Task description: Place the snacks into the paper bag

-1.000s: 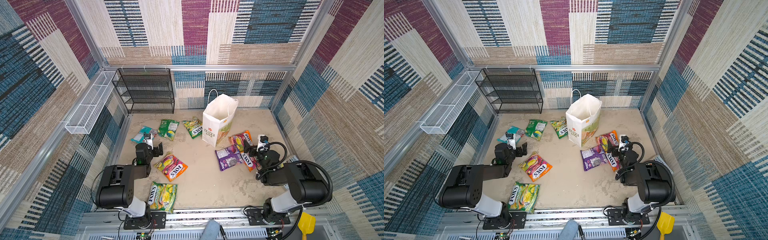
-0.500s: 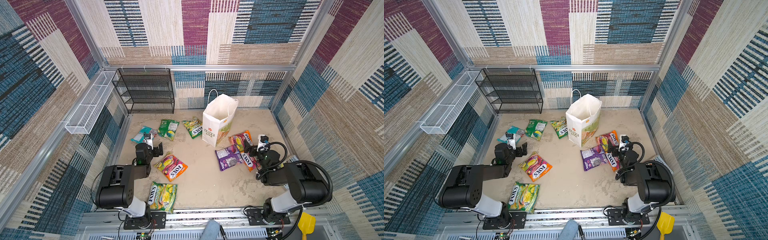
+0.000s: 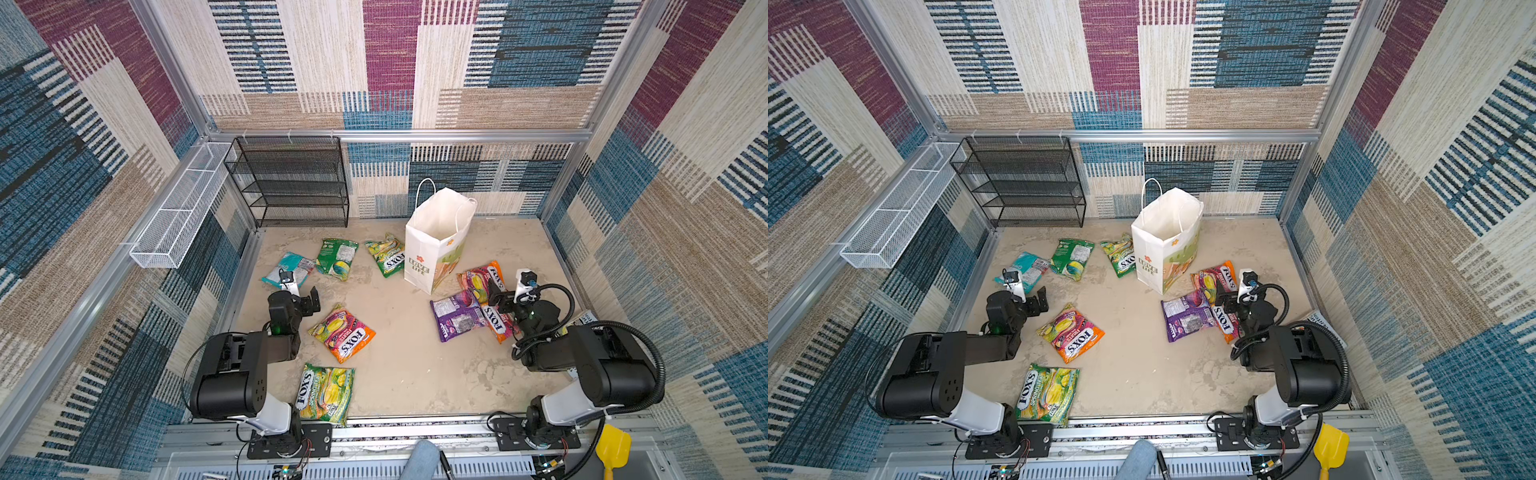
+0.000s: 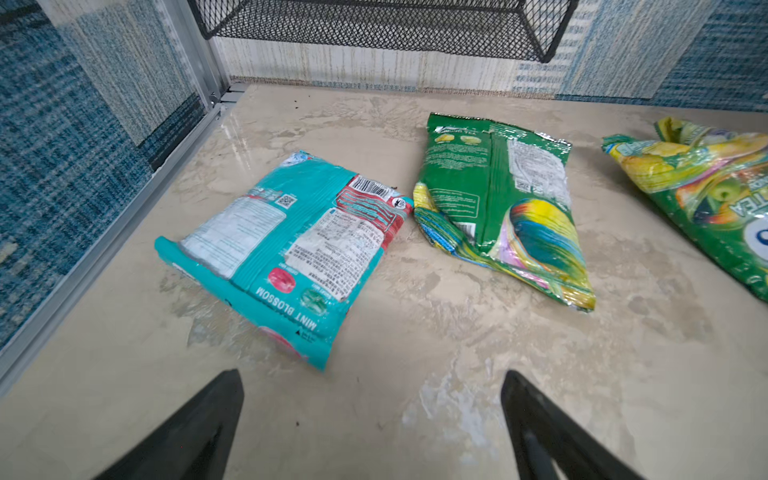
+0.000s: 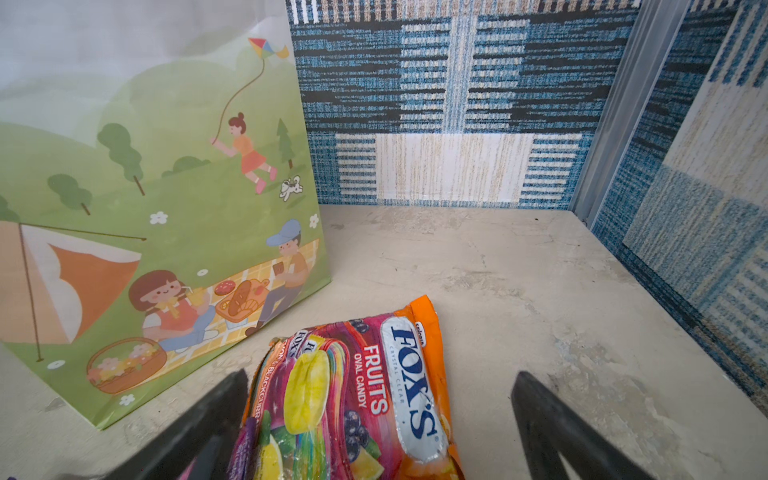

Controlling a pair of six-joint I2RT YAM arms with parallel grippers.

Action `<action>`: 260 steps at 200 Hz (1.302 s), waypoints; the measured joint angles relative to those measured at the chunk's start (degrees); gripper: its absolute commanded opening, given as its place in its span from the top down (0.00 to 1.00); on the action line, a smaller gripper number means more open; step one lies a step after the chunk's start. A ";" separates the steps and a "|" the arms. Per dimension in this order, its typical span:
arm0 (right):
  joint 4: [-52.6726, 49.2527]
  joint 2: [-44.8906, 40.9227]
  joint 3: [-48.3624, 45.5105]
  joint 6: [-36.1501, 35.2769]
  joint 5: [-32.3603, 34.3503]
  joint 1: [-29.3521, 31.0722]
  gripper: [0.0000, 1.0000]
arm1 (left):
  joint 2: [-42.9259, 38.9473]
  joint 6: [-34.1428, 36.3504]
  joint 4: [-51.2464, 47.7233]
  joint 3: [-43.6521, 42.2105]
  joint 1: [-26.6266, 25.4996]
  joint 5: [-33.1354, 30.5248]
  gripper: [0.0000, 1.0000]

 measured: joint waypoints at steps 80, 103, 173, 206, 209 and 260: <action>-45.22 -27.54 21.20 25.64 21.16 -0.07 0.00 | -27.28 -14.32 -41.38 22.23 -2.21 -8.02 0.00; -57.75 -30.86 27.28 32.72 21.53 -0.42 0.00 | -36.41 -21.31 -56.46 30.03 -2.08 -6.43 0.01; -77.88 -27.85 42.45 43.89 9.07 11.78 0.00 | -54.10 -21.44 -74.64 23.58 -1.60 16.44 0.03; -83.30 -19.12 53.00 47.41 14.88 22.64 0.00 | -53.44 -20.59 -75.63 23.39 -1.92 23.82 0.05; -84.21 -17.92 54.29 47.93 15.89 23.74 0.00 | -53.35 -20.59 -75.43 23.32 -2.03 24.70 0.05; -98.60 -0.94 75.03 57.24 27.54 30.08 0.07 | -54.16 -23.37 -70.40 20.09 -2.38 33.59 0.01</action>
